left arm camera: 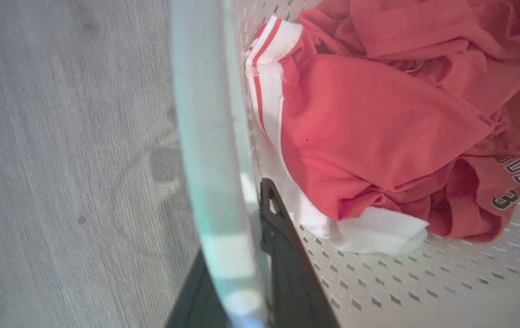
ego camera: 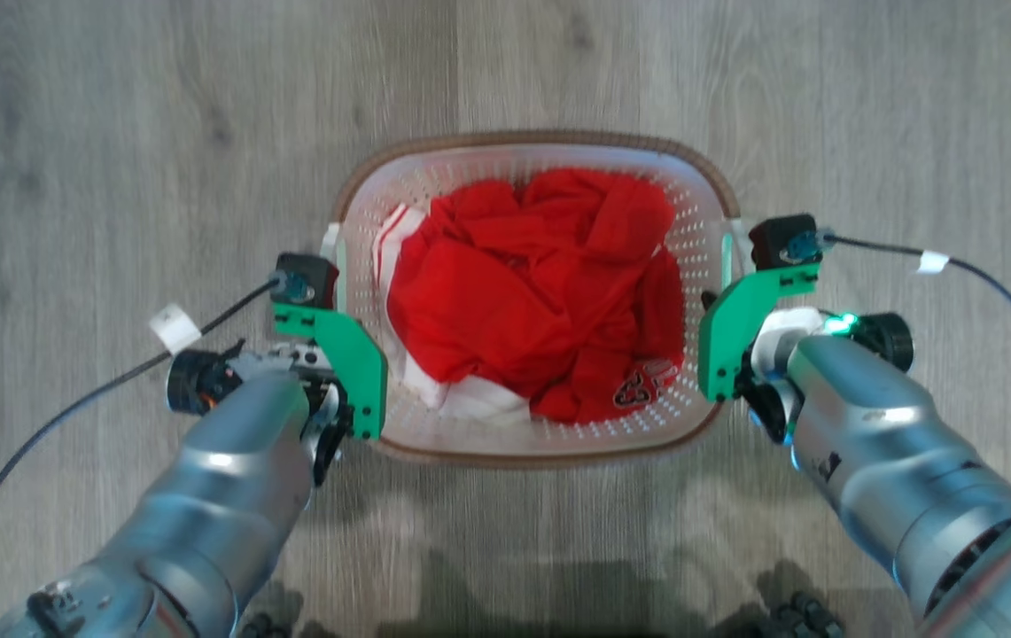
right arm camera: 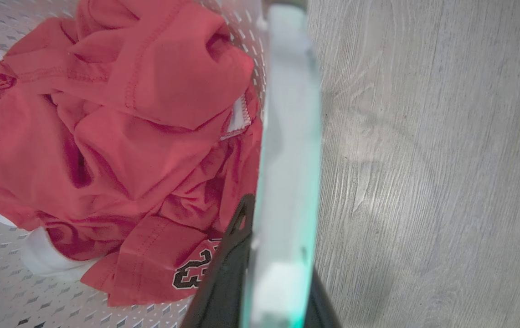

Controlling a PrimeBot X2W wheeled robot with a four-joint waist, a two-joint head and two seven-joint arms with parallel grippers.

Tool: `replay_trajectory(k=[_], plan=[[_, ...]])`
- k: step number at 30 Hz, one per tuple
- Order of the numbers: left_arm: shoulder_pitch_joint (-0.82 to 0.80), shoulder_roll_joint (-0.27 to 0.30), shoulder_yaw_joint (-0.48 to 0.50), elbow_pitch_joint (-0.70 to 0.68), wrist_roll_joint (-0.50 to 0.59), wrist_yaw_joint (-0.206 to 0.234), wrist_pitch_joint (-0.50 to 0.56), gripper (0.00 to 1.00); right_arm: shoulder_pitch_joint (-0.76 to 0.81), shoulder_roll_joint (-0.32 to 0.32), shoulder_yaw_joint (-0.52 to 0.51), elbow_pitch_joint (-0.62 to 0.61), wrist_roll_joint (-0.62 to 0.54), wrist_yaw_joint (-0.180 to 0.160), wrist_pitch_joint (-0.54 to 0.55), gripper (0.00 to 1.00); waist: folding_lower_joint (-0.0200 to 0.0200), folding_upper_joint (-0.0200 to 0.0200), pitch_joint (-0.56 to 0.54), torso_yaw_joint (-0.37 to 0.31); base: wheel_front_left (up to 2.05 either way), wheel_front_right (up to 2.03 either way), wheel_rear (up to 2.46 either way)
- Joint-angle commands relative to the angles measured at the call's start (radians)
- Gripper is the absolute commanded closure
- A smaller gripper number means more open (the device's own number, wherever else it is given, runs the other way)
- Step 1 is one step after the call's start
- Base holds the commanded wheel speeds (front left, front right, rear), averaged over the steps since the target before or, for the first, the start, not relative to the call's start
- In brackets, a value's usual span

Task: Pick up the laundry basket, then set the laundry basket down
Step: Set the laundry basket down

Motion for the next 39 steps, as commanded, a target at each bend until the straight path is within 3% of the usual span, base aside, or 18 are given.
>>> replay_trajectory(k=[1, 25, 39], plan=[[-0.023, 0.023, 0.008, -0.007, 0.005, 0.007, -0.009, 1.0, 0.001, -0.001, 0.004, -0.009, -0.016, 0.002, -0.021, 1.0, -0.0002, 0.0, 0.041, 0.003, 0.0, 0.0, 0.0], [-0.138, 0.023, -0.031, -0.06, -0.009, 0.047, -0.026, 1.0, -0.07, -0.001, -0.196, -0.008, -0.234, 0.002, -0.024, 1.0, -0.0002, 0.0, 0.252, 0.018, 0.0, 0.0, 0.0], [-0.155, 0.023, -0.05, -0.066, -0.025, 0.051, -0.034, 1.0, -0.076, -0.001, -0.279, -0.008, -0.324, 0.002, -0.021, 1.0, -0.0002, 0.0, 0.295, 0.026, 0.0, 0.0, 0.0]])
